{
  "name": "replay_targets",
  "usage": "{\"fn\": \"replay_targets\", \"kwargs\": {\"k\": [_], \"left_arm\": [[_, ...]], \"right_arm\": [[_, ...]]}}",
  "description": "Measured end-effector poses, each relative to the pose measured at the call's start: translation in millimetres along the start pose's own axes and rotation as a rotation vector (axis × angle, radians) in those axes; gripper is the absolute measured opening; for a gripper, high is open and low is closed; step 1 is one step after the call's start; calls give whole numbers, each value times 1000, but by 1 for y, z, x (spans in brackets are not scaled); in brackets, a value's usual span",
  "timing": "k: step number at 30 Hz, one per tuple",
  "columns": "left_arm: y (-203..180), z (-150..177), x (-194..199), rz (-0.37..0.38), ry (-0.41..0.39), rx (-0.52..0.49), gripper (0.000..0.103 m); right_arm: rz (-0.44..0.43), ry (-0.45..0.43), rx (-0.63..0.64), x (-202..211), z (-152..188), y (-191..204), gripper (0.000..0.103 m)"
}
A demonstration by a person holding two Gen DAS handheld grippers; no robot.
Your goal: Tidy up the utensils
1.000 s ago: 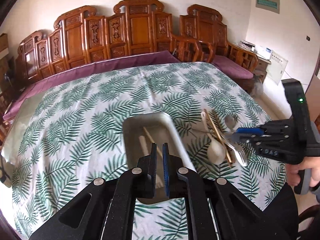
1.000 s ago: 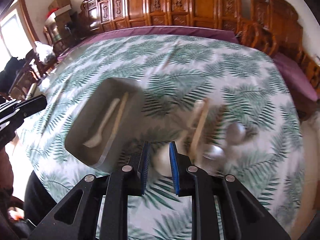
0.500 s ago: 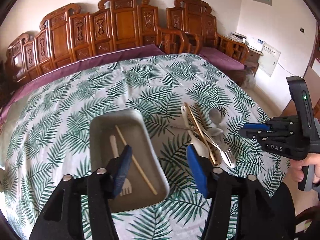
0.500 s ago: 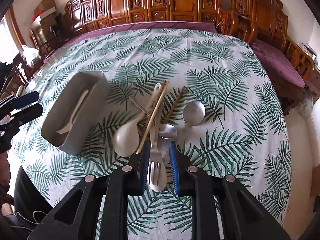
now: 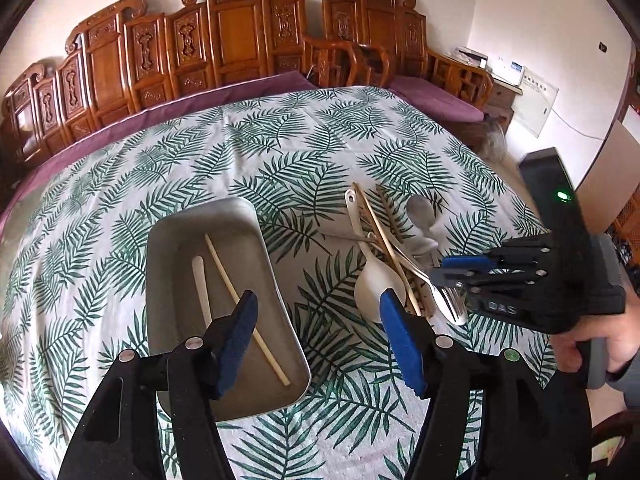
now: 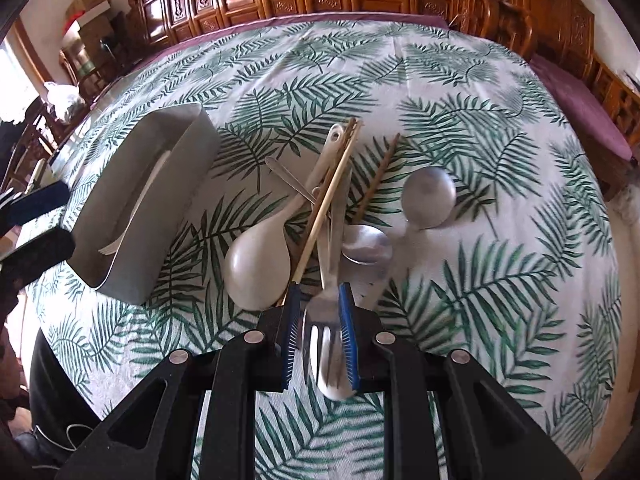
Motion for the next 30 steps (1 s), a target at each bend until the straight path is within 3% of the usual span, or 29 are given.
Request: {"fn": "replay_targets", "kwargs": {"k": [11, 20, 30], "left_arm": [[1, 4, 3, 0, 3, 3, 61], [6, 7, 8, -5, 2, 10, 61], [-6, 6, -4, -5, 26, -5, 61]], "right_arm": [[30, 138, 26, -35, -3, 0, 25], [53, 77, -5, -17, 9, -8, 7], [14, -19, -63, 21, 11, -21, 7]]}}
Point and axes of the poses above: each gripper's, at about its wrist camera, not at the fingertips, and x roughly against the way its jaws point, y to its left, z to its underside, the point moved 5 cm from there along -x, roughly the way its jaws point, and after that the axes turned 4 degrees about y, right-handed, at the moved point
